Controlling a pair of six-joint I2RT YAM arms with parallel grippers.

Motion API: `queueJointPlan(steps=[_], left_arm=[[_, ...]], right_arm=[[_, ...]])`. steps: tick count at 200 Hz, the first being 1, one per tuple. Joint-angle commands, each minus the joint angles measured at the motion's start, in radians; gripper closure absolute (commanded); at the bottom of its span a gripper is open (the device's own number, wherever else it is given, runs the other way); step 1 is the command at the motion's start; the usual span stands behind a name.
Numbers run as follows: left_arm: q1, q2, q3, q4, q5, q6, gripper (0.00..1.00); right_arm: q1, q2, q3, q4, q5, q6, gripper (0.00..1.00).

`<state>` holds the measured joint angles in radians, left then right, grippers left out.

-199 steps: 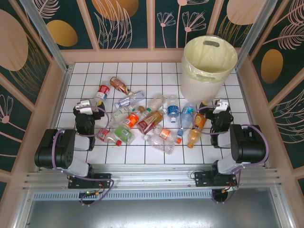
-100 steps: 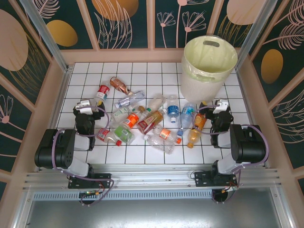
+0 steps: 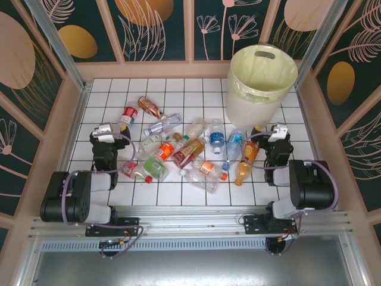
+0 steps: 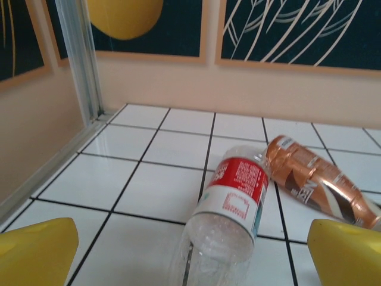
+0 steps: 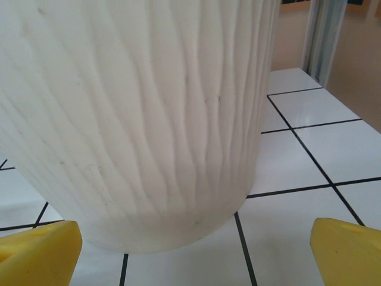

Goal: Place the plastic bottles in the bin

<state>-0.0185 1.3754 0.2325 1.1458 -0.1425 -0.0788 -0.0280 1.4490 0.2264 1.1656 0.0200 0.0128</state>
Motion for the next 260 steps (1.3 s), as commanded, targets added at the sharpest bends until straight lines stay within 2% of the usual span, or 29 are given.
queueJointPlan(steps=[1, 26, 52, 82, 96, 127, 142, 176, 206, 260], left_arm=[[0.003, -0.081, 0.05, -0.133, -0.016, -0.004, 0.01], [0.003, -0.149, 0.108, -0.284, 0.015, -0.093, 0.01], [-0.001, -0.191, 0.184, -0.439, 0.117, -0.236, 0.02], [-0.041, -0.217, 0.255, -0.552, 0.25, -0.366, 0.01], [-0.06, -0.209, 0.3, -0.621, 0.349, -0.419, 0.01], [-0.125, -0.19, 0.378, -0.724, 0.568, -0.49, 0.01], [-0.155, -0.199, 0.406, -0.781, 0.654, -0.49, 0.01], [-0.186, -0.227, 0.479, -0.941, 0.865, -0.439, 0.01], [-0.215, -0.242, 0.503, -0.915, 1.022, -0.454, 0.01], [-0.244, -0.246, 0.497, -0.854, 1.127, -0.486, 0.01]], right_arm=[[0.022, -0.113, 0.014, -0.114, 0.06, 0.001, 0.01], [0.049, -0.25, 0.017, -0.261, 0.106, 0.008, 0.01], [0.091, -0.387, 0.044, -0.454, 0.157, 0.047, 0.01], [0.147, -0.507, 0.091, -0.717, 0.247, 0.208, 0.01], [0.158, -0.536, 0.14, -0.882, 0.283, 0.315, 0.01], [0.175, -0.589, 0.216, -1.139, 0.237, 0.437, 0.01], [0.181, -0.604, 0.261, -1.299, 0.299, 0.55, 0.01], [0.181, -0.612, 0.303, -1.411, 0.131, 0.524, 0.01], [0.181, -0.577, 0.338, -1.512, 0.032, 0.525, 0.01], [0.181, -0.515, 0.319, -1.545, -0.055, 0.547, 0.07]])
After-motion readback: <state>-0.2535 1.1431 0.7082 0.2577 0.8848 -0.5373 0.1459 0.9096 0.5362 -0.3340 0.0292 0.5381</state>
